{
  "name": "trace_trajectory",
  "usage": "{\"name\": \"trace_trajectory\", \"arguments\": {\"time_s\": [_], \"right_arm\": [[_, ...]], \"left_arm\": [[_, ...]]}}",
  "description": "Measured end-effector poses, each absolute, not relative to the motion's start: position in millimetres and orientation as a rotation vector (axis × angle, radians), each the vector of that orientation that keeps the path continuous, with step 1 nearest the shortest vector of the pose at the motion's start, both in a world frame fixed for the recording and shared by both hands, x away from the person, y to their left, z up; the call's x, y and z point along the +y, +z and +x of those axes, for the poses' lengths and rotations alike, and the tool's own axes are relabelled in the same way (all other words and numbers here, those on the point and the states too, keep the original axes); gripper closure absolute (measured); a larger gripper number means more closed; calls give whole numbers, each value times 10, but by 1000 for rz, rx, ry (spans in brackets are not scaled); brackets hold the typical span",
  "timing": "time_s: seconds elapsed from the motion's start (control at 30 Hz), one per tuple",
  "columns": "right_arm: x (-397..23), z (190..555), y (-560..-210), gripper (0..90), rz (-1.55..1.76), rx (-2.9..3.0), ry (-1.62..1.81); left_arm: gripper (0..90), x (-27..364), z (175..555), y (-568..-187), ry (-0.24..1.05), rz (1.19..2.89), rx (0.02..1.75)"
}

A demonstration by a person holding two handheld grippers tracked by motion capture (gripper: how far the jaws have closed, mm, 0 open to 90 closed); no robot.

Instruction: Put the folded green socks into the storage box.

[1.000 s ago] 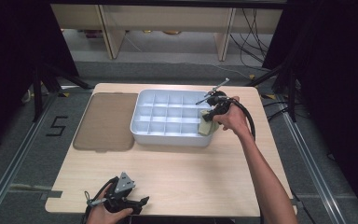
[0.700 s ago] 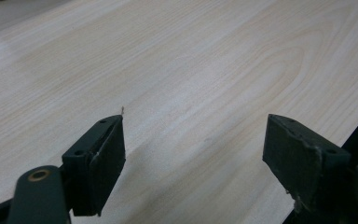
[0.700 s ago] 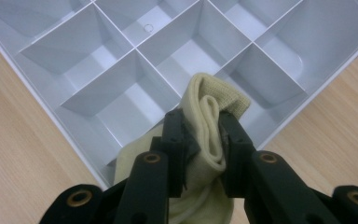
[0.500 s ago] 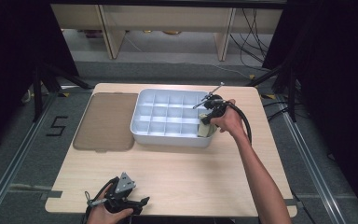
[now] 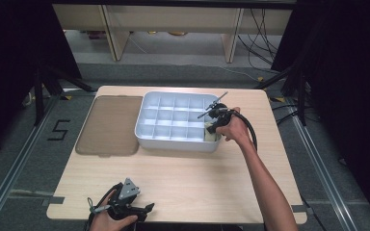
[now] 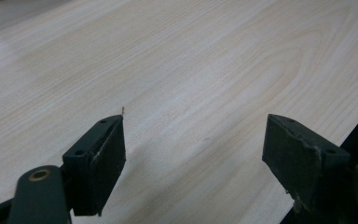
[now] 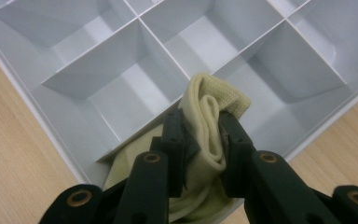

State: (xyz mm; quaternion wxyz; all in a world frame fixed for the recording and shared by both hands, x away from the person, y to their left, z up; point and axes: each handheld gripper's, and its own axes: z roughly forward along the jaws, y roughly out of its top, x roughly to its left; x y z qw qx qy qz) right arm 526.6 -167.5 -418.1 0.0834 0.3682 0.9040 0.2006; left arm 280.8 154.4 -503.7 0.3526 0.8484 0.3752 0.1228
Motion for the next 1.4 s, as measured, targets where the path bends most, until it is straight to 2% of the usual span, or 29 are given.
{"name": "trace_trajectory", "arguments": {"time_s": [0.9, 1.2, 1.4], "right_arm": [[-1593, 5322, -4505, 758, 1057, 2738, 441], [-1568, 5330, -4528, 757, 1053, 2742, 406], [-1546, 5345, -4541, 755, 1063, 2746, 379]], "left_arm": [[206, 1539, 2793, -5036, 317, 2186, 975], [206, 1545, 2796, -5027, 325, 2218, 952], [206, 1521, 2787, -5038, 326, 2171, 977]]}}
